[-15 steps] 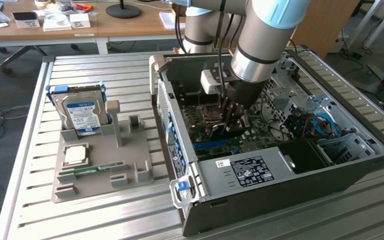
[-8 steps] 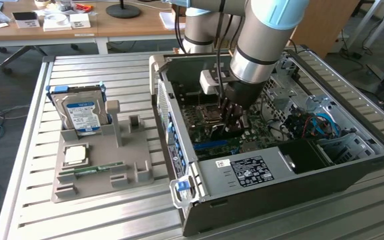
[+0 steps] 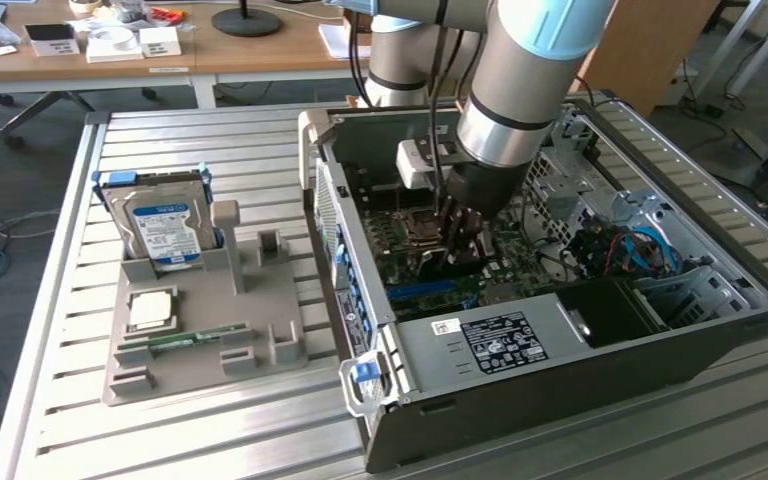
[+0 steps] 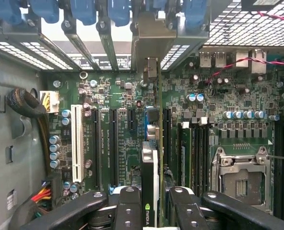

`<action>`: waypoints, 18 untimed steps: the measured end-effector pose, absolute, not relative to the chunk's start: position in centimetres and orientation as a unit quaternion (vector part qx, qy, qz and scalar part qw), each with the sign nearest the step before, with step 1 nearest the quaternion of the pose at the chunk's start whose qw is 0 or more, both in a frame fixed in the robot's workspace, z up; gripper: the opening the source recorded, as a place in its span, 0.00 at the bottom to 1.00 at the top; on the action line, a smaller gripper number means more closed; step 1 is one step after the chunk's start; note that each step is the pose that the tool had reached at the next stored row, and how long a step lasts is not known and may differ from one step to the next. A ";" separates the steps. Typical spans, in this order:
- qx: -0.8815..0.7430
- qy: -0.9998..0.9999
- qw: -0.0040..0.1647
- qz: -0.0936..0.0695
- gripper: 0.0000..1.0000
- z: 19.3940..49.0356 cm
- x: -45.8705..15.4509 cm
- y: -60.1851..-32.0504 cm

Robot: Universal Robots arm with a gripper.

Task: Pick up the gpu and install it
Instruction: 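Insert the gpu into the slot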

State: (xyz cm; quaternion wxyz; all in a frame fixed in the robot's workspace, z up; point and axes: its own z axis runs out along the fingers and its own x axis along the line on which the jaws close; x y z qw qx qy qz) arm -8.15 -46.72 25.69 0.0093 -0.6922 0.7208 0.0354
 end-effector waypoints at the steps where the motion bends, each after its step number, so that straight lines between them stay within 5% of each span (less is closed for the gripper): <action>1: -0.692 0.721 0.009 0.035 0.27 25.7 -8.2 -46.7; 18: -0.689 0.724 0.009 0.035 0.27 25.6 -8.5 -46.9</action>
